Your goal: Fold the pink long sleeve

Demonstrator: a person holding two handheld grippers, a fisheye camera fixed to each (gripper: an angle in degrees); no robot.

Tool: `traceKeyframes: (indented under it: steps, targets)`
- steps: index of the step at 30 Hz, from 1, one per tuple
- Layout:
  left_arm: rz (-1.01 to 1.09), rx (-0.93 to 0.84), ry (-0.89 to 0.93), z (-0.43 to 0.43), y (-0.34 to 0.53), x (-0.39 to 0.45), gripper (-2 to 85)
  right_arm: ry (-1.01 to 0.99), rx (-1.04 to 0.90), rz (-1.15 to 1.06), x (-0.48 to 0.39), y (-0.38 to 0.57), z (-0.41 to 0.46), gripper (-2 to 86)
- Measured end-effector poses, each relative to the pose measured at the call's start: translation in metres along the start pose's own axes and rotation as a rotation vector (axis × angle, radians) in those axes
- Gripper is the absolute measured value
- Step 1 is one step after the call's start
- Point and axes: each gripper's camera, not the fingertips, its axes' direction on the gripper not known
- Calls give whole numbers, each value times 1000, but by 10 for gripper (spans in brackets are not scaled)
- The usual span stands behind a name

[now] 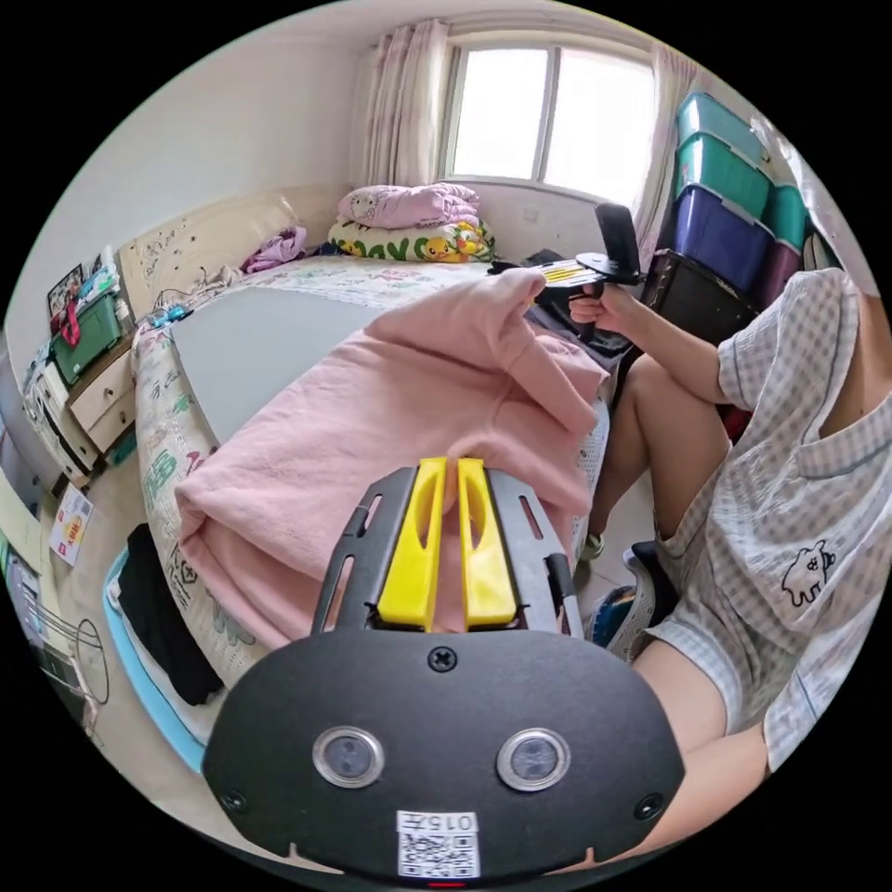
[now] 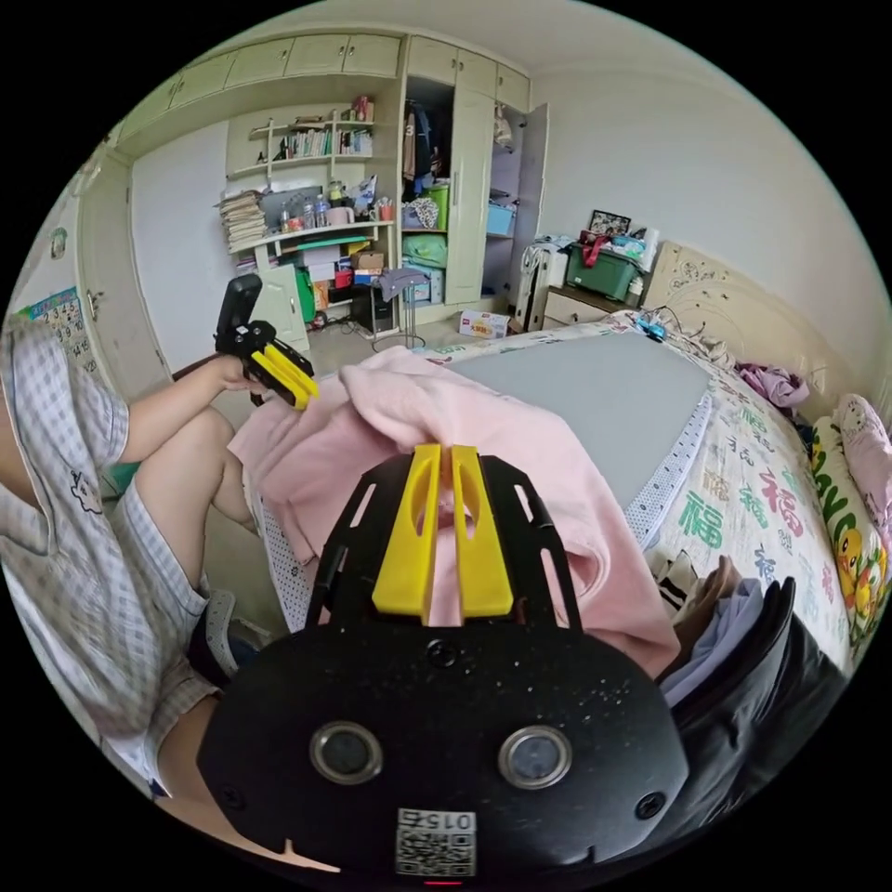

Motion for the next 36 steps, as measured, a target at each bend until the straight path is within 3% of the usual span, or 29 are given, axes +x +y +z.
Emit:
traceKeyframes:
  steps: [8, 12, 16, 18, 20, 22, 24, 26, 30, 36]
  targets:
    - [46, 51, -23, -4, -1, -3, 11, -71, 99, 158, 30, -24, -45, 8]
    - [25, 220, -15, -22, 7, -13, 9, -62, 161, 205, 39, -42, -68, 7]
    - [-76, 384, -79, -54, -24, -59, 10, -8, 190, 337, 91, -103, -102, 8]
    - [-103, 381, -158, -62, -62, -94, 10, 70, 203, 389, 141, -165, -109, 12]
    - [-182, 399, -234, -60, -106, -144, 12, 189, 184, 441, 189, -216, -95, 18]
    - [-498, 441, -337, -46, -136, -219, 15, 317, 123, 567, 242, -248, -68, 21]
    - [-763, 479, -296, -43, -127, -250, 20, 239, 139, 794, 284, -247, -65, 19]
    - [-728, 590, -180, -47, -109, -239, 26, 106, 229, 704, 267, -236, -82, 25]
    - [-470, 350, -68, -32, -59, -159, 45, 120, 102, 516, 195, -170, -110, 72]
    - [-343, 254, 39, -7, 4, -65, 70, 34, -110, 640, 187, -102, -133, 138]
